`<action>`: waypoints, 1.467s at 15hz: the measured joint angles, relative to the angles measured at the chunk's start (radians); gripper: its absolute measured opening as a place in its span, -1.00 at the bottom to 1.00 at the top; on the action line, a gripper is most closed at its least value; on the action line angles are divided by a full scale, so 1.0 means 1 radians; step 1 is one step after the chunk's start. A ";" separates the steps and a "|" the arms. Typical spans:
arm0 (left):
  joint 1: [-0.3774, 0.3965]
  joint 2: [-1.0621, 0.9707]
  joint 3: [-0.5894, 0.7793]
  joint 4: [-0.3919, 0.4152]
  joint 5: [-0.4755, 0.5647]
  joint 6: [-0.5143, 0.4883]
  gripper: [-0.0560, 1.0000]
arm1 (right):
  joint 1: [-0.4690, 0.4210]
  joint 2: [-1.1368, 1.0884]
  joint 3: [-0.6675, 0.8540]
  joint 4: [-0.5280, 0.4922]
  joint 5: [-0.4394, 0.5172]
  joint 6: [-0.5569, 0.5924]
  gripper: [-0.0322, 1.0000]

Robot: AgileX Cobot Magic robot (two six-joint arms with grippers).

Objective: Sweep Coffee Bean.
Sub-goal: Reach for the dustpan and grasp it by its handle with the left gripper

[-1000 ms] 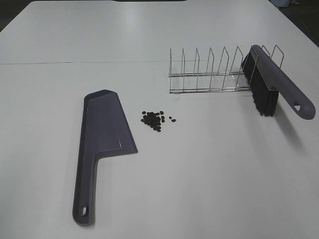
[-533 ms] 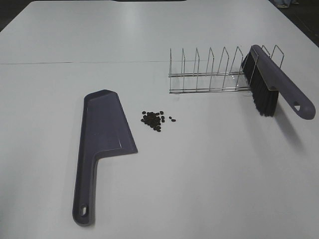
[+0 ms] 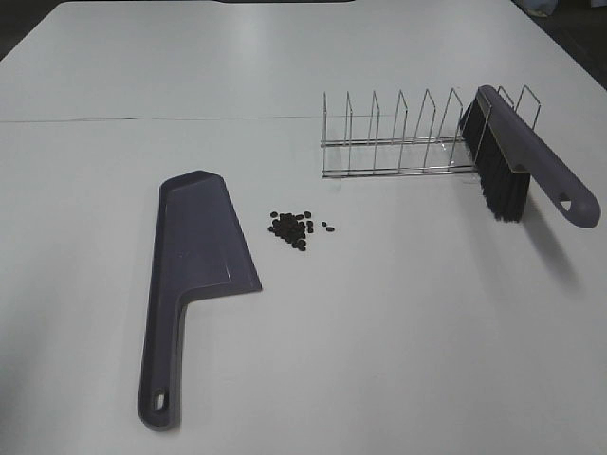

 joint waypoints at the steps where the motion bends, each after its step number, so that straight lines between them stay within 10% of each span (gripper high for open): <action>1: 0.000 0.054 -0.018 0.000 -0.009 -0.001 0.65 | 0.000 0.000 0.000 0.000 0.000 0.000 0.52; 10: -0.034 0.547 -0.233 -0.152 -0.109 0.085 0.57 | 0.000 0.000 0.000 0.000 0.000 0.000 0.52; 22: -0.443 1.085 -0.454 -0.201 -0.188 -0.075 0.55 | 0.000 0.000 0.000 0.000 0.000 0.000 0.52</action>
